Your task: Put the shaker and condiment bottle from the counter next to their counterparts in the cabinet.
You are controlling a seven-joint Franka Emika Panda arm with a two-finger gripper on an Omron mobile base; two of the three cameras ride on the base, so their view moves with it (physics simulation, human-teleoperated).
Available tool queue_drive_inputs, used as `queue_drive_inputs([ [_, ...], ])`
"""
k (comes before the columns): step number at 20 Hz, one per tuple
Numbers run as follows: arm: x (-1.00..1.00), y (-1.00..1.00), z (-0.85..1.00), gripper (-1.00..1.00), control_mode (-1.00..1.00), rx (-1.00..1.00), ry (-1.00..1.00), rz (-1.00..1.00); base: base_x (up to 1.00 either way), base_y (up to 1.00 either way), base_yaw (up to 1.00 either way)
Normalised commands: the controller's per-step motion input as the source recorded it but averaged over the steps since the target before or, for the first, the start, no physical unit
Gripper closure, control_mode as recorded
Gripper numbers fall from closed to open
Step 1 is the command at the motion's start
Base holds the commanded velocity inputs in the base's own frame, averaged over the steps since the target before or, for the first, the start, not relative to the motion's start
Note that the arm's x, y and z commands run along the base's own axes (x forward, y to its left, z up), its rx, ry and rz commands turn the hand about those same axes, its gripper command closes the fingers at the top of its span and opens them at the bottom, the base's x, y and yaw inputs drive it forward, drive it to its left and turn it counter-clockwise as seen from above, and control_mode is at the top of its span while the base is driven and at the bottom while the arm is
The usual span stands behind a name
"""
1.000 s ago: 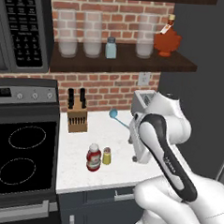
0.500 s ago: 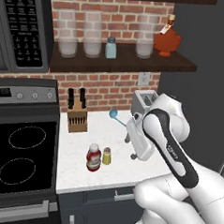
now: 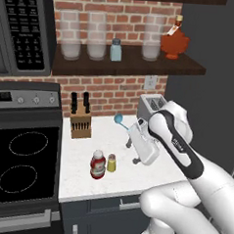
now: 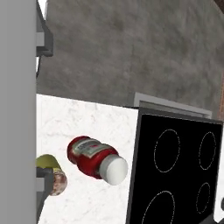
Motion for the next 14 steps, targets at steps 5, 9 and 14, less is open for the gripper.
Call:
queue_drive_inputs([
  [5,0.07,0.30,-0.30,-1.00,-1.00,0.17,0.00,0.15,0.00,0.00,0.00],
  [9,0.24,0.36,-0.09,-1.00,-1.00,0.12,0.00,0.05,0.00,0.00,0.00],
  [14,0.00,0.10,0.00,-1.00,-1.00,0.01,0.00,0.02,0.00,0.00,0.00],
])
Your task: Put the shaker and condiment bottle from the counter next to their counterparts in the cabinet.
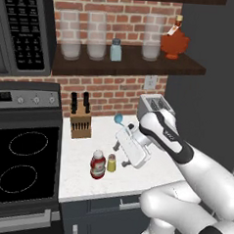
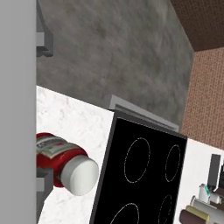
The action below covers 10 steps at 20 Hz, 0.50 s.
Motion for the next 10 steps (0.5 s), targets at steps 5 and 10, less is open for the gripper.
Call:
queue_drive_inputs([
  [5,0.09,0.00,-0.02,-1.00,-1.00,0.00,0.00,0.00,0.00,0.00,0.00],
  [10,0.15,0.01,-0.02,-1.00,-1.00,0.00,0.00,0.00,0.00,0.00,0.00],
])
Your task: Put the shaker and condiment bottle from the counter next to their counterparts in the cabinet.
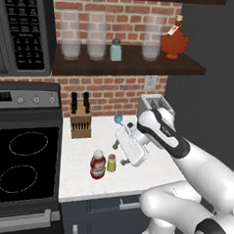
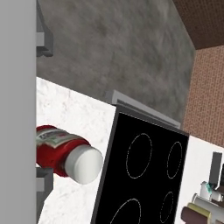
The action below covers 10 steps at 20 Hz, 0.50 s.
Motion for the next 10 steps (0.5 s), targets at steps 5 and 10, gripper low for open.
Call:
queue_drive_inputs([
  [5,0.01,0.12,-0.16,-1.00,-1.00,-0.03,-0.01,0.00,0.00,0.00,0.00],
  [10,0.01,0.15,-0.03,-1.00,-1.00,-0.01,0.00,0.00,0.00,0.00,0.00],
])
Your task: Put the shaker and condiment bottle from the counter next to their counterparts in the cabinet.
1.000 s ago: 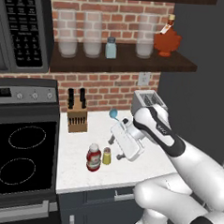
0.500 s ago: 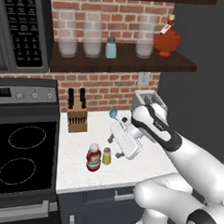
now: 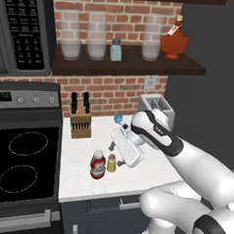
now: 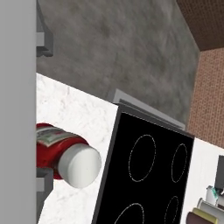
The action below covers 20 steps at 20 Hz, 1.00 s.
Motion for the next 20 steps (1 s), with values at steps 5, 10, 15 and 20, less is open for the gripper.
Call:
queue_drive_inputs([
  [5,0.19,0.10,0.00,-1.00,-1.00,0.00,-0.01,0.00,0.00,0.00,0.00],
  [10,0.11,0.02,-0.07,-1.00,-1.00,0.00,-0.01,0.00,0.00,0.00,0.00],
  [15,0.06,0.00,-0.16,-1.00,-1.00,0.00,0.00,0.00,0.00,0.00,0.00],
  [20,0.01,0.01,-0.13,-1.00,-1.00,0.00,0.00,0.00,0.00,0.00,0.00],
])
